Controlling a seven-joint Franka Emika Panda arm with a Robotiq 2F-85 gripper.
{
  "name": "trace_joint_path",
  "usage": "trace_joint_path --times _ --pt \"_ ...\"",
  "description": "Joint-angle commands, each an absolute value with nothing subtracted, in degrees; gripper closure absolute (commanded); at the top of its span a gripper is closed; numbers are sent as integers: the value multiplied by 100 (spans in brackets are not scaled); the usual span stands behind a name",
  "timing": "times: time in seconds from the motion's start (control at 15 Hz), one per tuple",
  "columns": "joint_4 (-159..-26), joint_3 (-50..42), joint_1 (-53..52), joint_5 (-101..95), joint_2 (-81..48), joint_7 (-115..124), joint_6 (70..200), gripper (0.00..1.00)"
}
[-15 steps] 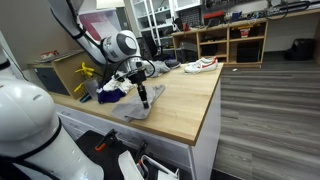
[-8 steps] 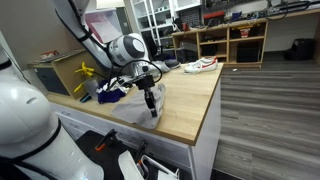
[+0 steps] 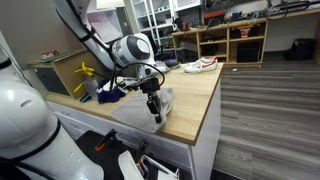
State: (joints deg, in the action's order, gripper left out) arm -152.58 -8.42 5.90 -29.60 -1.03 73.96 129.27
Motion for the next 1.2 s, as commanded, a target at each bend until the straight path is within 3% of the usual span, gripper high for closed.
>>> trace_joint_path --times 0.0,0.53,1.07,1.13 --pt "-15374 -735 551 -2953 150 7679 12776 59" --pt "-15127 -241 232 -2084 146 6423 13194 0" --pt "-14123 -259 243 -1554 -410 3499 13151 0" --pt "-14427 -250 173 -1736 -225 4055 13300 0"
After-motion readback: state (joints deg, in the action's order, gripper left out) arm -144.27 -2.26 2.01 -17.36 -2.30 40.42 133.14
